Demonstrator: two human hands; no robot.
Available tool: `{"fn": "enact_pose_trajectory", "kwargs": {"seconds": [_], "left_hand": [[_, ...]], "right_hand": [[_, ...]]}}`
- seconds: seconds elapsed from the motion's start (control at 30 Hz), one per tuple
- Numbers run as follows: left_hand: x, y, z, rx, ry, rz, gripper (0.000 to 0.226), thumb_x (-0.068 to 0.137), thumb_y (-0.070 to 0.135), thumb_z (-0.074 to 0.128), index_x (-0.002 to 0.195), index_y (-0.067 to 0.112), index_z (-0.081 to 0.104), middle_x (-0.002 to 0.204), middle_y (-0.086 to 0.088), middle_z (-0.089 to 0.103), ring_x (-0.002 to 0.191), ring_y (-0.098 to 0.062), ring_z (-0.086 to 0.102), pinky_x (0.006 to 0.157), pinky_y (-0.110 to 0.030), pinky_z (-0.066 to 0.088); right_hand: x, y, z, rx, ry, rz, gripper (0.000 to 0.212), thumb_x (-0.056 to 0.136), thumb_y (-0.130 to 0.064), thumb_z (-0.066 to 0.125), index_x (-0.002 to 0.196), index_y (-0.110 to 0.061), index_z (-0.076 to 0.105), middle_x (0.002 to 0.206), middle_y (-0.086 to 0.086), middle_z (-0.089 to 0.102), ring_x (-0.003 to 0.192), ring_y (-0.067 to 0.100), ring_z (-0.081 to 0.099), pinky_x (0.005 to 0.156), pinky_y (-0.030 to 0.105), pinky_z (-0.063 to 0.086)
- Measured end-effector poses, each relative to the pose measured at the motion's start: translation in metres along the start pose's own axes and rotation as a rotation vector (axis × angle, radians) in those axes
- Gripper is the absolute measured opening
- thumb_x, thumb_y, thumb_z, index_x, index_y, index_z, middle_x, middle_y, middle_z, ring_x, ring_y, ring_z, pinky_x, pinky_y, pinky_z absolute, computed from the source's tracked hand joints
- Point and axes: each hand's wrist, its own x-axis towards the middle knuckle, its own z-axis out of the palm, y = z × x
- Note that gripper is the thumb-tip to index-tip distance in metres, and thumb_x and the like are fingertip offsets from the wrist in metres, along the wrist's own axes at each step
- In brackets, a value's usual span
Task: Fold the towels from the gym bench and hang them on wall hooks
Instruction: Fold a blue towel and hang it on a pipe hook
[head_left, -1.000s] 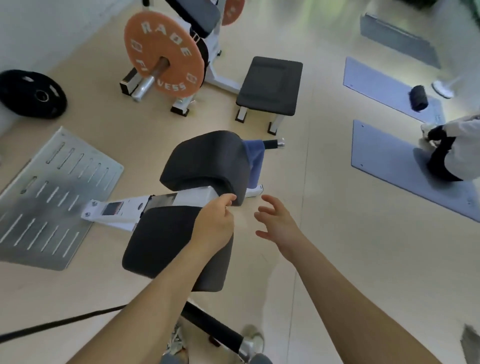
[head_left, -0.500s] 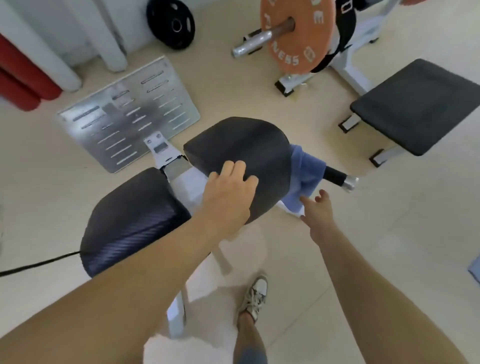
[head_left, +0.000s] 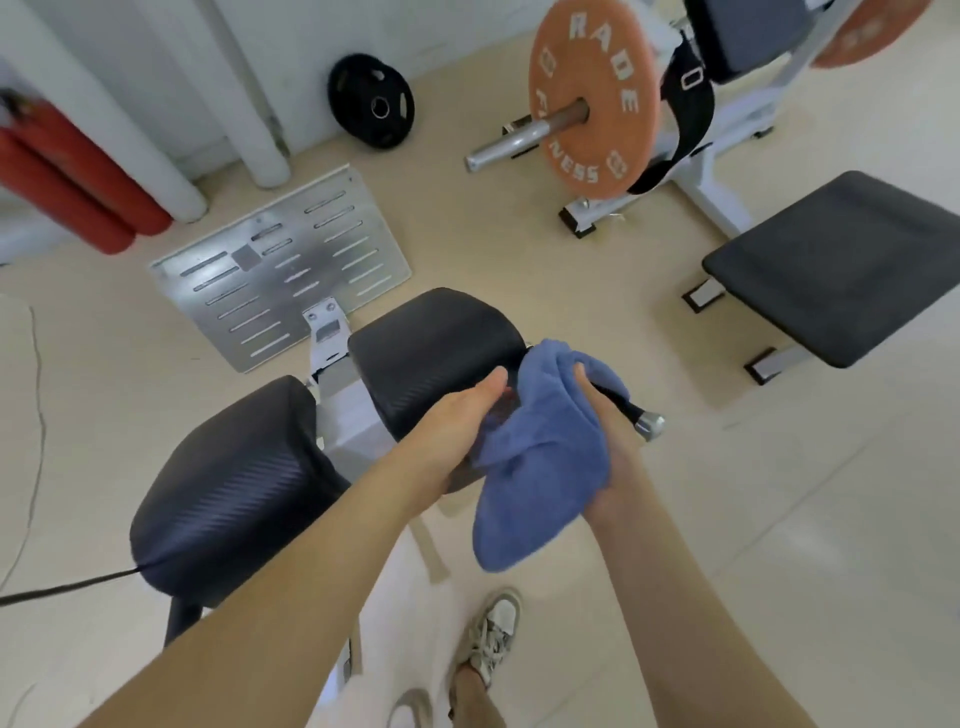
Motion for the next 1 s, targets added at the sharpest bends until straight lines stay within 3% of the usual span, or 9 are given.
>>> {"fn": "enact_pose_trajectory", "kwargs": {"seconds": [0.13,0.27,0.43,0.5,0.57,0.7,0.8,0.9,1.0], "left_hand": [[-0.033,0.016,-0.015,0.121,0.026,0.100,0.036,0.088,0.047,0.057,0.092,0.014,0.072,0.095,-0.011,0.072,0.090,-0.025,0.068,0.084,-0.045,0.054],[-0.055,0.037,-0.054,0.264,0.010,0.155,0.014,0.090,0.028,0.062,0.095,0.018,0.071,0.093,-0.005,0.071,0.089,-0.020,0.066,0.080,-0.036,0.056],[-0.074,0.084,-0.079,0.200,0.038,0.310,0.015,0.085,0.006,0.065,0.096,0.017,0.067,0.088,0.000,0.069,0.082,-0.011,0.064,0.066,-0.018,0.052],[-0.081,0.105,-0.085,0.309,-0.056,0.364,0.016,0.083,0.009,0.069,0.094,0.020,0.070,0.087,0.004,0.070,0.082,-0.010,0.065,0.069,-0.021,0.053],[-0.090,0.125,-0.090,0.428,-0.213,0.431,0.015,0.079,0.014,0.072,0.089,0.025,0.074,0.089,0.010,0.072,0.089,-0.007,0.066,0.080,-0.023,0.053],[-0.108,0.159,-0.109,0.318,-0.244,0.544,0.016,0.086,0.008,0.066,0.095,0.017,0.075,0.102,0.003,0.073,0.104,-0.013,0.065,0.097,-0.029,0.048],[-0.119,0.177,-0.135,0.311,-0.137,0.525,0.023,0.091,0.002,0.058,0.099,0.016,0.074,0.100,0.000,0.074,0.102,-0.012,0.067,0.095,-0.027,0.050],[-0.129,0.188,-0.156,0.391,0.033,0.523,0.025,0.092,0.002,0.055,0.098,0.017,0.075,0.095,0.003,0.074,0.095,-0.005,0.066,0.091,-0.021,0.050],[-0.133,0.192,-0.165,0.596,0.344,0.597,0.025,0.092,0.010,0.056,0.095,0.027,0.074,0.092,0.013,0.071,0.092,0.001,0.061,0.088,-0.020,0.045]], "right_hand": [[-0.026,-0.017,0.029,-0.269,-0.014,-0.145,0.031,0.099,-0.036,0.036,0.122,-0.019,0.049,0.104,-0.009,0.046,0.091,0.006,0.045,0.085,0.018,0.041],[-0.062,-0.061,0.027,0.361,-0.220,-0.113,0.038,0.088,-0.040,0.063,0.057,-0.019,0.069,0.053,-0.005,0.065,0.051,0.005,0.063,0.056,0.020,0.053],[-0.071,-0.116,0.028,-1.198,-0.008,-0.294,0.053,0.098,-0.050,0.036,0.078,-0.009,0.062,0.073,0.005,0.061,0.072,0.022,0.059,0.061,0.025,0.042],[-0.075,-0.138,0.030,-1.486,0.025,-0.390,0.041,0.097,-0.051,0.039,0.096,-0.018,0.062,0.096,0.001,0.063,0.098,0.023,0.060,0.075,0.027,0.044],[-0.085,-0.165,0.040,-1.295,-0.126,-0.523,0.046,0.095,-0.050,0.043,0.134,-0.026,0.049,0.134,-0.007,0.052,0.128,0.014,0.046,0.103,0.028,0.038],[-0.089,-0.198,0.072,-0.709,-0.676,-0.363,0.068,0.080,-0.076,0.033,0.122,-0.032,0.063,0.117,-0.010,0.068,0.114,0.004,0.060,0.102,0.026,0.045],[-0.067,-0.205,0.086,-0.720,-0.825,-0.255,0.091,0.065,-0.085,0.050,0.123,-0.016,0.062,0.116,-0.003,0.069,0.109,0.008,0.064,0.094,0.027,0.049],[-0.046,-0.222,0.100,-0.659,-1.047,-0.224,0.077,0.069,-0.068,0.063,0.114,-0.006,0.060,0.096,-0.008,0.073,0.090,0.005,0.068,0.073,0.015,0.051],[-0.031,-0.242,0.118,-0.660,-1.198,-0.201,0.059,0.079,-0.057,0.062,0.127,-0.022,0.058,0.124,-0.002,0.064,0.117,0.017,0.059,0.092,0.030,0.051]]}}
